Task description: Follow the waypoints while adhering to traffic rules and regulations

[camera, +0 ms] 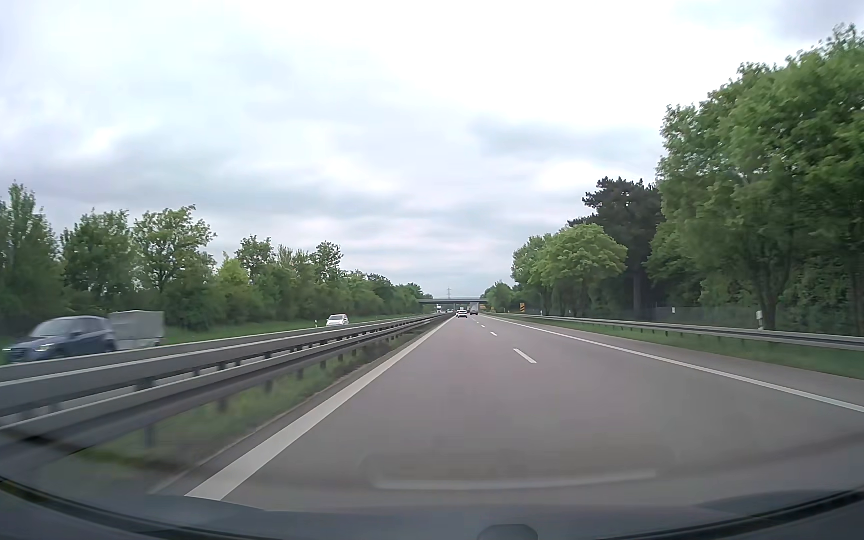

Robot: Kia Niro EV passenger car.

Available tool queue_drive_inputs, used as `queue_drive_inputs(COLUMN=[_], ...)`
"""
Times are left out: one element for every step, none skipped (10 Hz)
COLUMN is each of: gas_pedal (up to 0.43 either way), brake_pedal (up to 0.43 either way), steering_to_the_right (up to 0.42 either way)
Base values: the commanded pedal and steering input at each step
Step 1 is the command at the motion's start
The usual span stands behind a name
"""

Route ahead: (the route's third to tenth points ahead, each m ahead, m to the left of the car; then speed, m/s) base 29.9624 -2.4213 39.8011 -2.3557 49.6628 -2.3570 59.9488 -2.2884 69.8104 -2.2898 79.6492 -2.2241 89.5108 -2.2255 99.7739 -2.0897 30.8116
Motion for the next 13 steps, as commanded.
queue_drive_inputs(gas_pedal=[0.098,0.098,0.110,0.110,0.150,0.177,0.177,0.177,0.177,0.177,0.177,0.177,0.177], brake_pedal=[0.000,0.000,0.000,0.000,0.000,0.000,0.000,0.000,0.000,0.000,0.000,0.000,0.000], steering_to_the_right=[0.001,0.001,0.000,0.000,0.000,0.000,0.000,0.000,-0.001,-0.001,-0.001,-0.001,-0.001])
